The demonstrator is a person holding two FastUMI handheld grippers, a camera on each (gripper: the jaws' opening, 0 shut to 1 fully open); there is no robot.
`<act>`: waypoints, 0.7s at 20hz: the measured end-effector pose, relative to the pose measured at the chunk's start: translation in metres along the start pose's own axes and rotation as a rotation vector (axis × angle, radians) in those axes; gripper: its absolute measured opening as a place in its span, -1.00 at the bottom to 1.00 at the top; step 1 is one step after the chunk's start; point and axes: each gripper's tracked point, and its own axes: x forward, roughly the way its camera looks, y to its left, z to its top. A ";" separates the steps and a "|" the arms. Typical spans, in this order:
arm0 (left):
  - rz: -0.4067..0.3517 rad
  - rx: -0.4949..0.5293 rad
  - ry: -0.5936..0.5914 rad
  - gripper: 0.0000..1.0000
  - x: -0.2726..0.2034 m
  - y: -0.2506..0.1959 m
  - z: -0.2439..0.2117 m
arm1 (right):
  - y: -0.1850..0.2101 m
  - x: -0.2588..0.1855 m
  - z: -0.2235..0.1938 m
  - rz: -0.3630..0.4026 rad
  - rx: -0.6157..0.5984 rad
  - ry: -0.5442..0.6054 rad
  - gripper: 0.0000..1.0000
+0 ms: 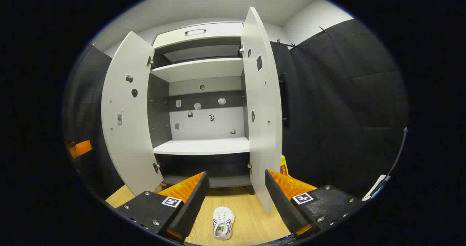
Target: Grab one shoe with the right hand and put it into the shoe cabinet, grab the other shoe with the left hand and put it into the shoe cabinet; then close the right door with the right hand and the left door with the left hand.
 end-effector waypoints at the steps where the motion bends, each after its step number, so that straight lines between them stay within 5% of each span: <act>1: -0.015 -0.006 0.002 0.93 -0.001 -0.007 -0.001 | -0.001 -0.001 0.000 0.000 -0.001 -0.002 0.89; 14: -0.101 0.017 0.039 0.94 -0.021 -0.040 -0.002 | -0.020 -0.019 0.003 -0.005 -0.005 -0.007 0.89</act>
